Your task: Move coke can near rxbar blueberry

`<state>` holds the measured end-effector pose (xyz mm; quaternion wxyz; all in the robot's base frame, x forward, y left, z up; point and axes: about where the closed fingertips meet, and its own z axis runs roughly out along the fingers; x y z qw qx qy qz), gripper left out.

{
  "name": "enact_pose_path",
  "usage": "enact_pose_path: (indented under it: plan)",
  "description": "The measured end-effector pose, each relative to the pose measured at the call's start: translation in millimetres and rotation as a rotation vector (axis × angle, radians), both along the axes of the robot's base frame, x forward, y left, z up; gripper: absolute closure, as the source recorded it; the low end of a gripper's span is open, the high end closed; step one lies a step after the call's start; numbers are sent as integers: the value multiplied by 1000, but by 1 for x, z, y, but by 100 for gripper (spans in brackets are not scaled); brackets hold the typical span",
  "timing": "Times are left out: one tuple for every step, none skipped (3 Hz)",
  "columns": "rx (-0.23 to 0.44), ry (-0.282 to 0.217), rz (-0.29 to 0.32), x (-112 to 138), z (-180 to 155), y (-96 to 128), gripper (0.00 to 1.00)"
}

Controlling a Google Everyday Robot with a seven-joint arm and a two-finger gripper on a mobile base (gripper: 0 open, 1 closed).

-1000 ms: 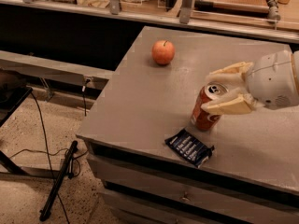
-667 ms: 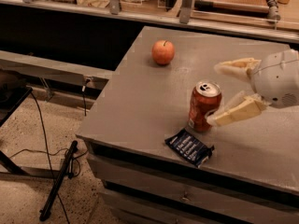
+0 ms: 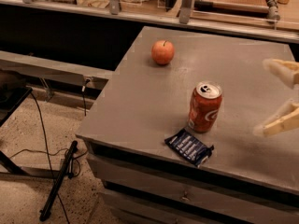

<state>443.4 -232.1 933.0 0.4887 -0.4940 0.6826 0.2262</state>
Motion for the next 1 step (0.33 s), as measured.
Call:
enact_pose_path:
  plan:
    - [24,-2,-15,-2,1,-8,0]
